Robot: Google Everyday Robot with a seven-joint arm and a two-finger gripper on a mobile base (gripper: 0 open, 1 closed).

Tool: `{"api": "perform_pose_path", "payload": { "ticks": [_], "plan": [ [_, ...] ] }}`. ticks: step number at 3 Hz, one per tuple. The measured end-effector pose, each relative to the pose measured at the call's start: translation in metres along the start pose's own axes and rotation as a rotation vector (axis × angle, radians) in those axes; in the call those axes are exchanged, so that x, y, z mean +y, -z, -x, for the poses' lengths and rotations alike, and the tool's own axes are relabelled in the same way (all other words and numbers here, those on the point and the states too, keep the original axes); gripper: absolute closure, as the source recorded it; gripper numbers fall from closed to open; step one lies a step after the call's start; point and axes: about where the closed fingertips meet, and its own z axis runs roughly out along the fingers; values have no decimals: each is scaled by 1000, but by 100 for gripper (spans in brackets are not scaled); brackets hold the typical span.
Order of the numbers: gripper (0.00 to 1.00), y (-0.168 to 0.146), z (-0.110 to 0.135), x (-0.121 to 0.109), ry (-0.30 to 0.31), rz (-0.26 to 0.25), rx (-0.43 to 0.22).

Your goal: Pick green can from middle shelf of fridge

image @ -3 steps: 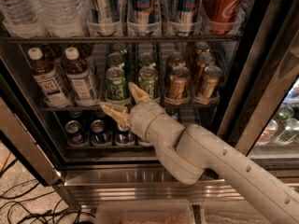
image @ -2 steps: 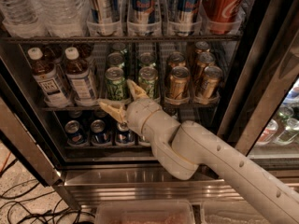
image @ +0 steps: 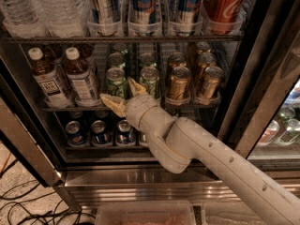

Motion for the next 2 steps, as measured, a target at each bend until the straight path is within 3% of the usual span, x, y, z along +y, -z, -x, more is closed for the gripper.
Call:
{"api": "perform_pose_path", "payload": {
  "ticks": [2],
  "plan": [
    [71, -7, -10, -6, 13, -20, 14]
  ]
}}
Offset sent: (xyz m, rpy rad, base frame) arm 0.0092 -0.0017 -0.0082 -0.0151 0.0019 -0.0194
